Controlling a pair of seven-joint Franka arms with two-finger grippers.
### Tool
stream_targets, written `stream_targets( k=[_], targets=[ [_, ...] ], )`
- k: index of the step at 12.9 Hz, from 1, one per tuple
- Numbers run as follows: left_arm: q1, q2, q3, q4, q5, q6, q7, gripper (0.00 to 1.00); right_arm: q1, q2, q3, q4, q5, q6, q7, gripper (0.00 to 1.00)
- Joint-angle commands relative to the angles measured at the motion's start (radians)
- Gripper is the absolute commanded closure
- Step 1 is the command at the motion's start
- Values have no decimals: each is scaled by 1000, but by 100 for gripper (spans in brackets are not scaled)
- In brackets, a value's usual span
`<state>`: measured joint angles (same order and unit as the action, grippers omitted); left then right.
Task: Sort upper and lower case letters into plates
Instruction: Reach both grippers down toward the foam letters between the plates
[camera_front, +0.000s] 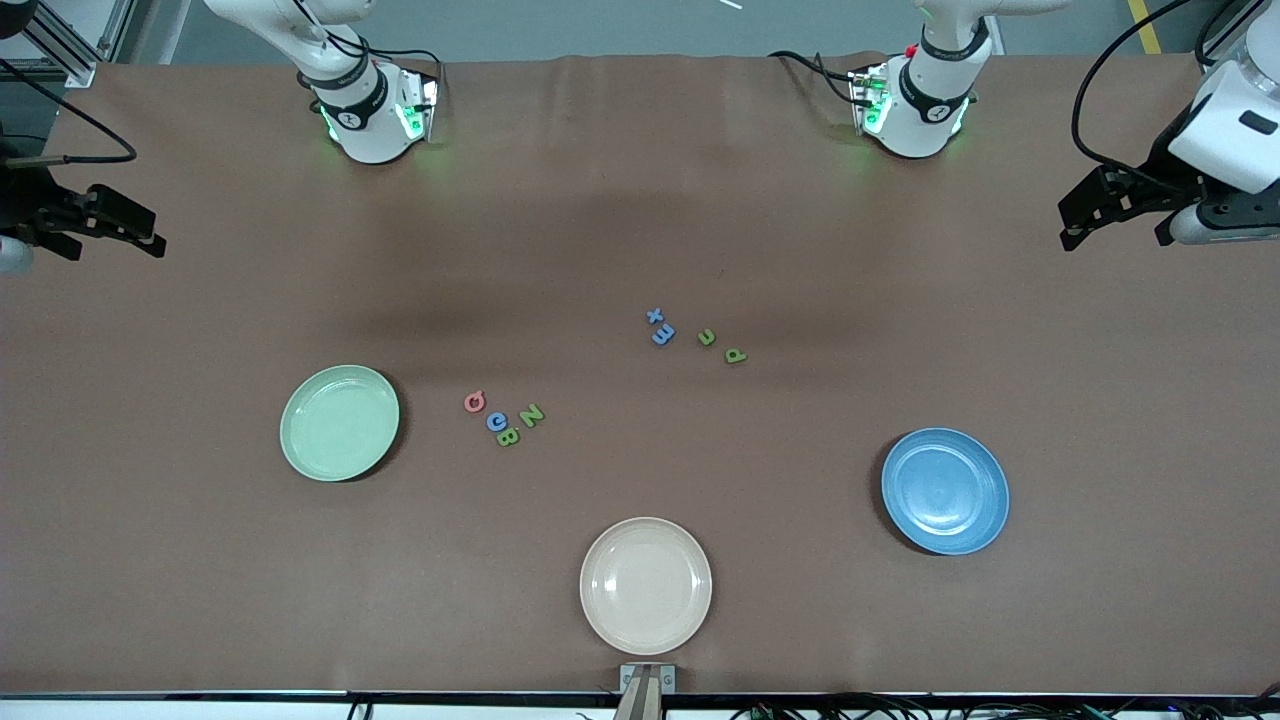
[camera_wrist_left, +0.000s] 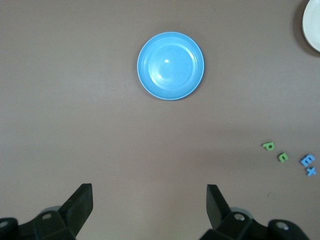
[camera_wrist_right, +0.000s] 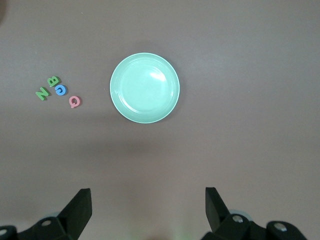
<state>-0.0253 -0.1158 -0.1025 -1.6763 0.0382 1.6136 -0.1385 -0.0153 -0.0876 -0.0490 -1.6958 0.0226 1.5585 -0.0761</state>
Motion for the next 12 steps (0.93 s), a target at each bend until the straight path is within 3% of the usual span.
stream_targets(
  k=[1,8,12],
  targets=[
    [-2,10,-2,20,0,-30,46,0,5,-32,3,-39,-13,20,1,0],
    [-27,100,-9,63,-17,-15,21,0,5,-23,4,-4,-15,17,10,0],
    [-80,178,-60,-2,-8,135,-200,0,9,109,6,15,-64,110,1,0]
  ],
)
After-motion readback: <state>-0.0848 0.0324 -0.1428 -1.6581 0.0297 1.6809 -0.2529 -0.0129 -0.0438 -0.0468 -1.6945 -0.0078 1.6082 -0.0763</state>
